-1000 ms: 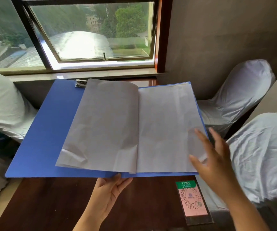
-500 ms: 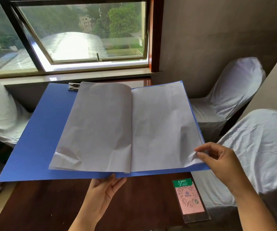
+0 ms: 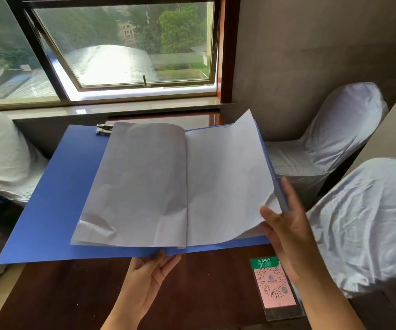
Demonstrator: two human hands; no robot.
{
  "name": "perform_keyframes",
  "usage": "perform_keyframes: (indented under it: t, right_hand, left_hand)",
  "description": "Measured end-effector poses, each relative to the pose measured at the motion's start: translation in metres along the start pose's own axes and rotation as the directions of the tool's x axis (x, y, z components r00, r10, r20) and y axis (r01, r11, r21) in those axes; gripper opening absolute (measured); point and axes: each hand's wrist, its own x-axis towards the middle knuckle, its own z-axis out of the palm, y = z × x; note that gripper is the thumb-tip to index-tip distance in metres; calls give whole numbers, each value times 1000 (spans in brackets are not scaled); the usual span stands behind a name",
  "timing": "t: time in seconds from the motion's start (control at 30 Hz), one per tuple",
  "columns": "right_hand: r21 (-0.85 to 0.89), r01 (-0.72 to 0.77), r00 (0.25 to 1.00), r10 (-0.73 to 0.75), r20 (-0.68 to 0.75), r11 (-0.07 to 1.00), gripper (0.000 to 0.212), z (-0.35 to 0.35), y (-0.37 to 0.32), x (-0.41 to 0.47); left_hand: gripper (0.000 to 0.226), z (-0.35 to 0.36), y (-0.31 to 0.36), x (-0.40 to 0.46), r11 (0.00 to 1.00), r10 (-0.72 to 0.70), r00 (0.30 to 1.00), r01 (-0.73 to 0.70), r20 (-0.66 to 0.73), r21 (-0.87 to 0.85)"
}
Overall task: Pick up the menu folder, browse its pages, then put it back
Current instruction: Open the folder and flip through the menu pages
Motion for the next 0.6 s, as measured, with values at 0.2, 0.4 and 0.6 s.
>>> perform_keyframes:
  t: [0.2, 0.4, 0.6]
  right_hand:
    - [-567, 122, 982, -15, 189, 815, 77, 52, 30, -3]
    - [-752, 381, 907, -62, 416, 537, 85, 97, 62, -18]
    - [-782, 502, 851, -52, 522, 370, 58, 98, 73, -26]
  left_hand:
    - [46, 7, -6, 0, 1000, -2, 1000, 2, -7, -2]
    - [35, 12, -9, -7, 996, 9, 1000, -9, -1, 86]
    - [37, 12, -6, -13, 1000, 0, 1000, -1, 4, 29]
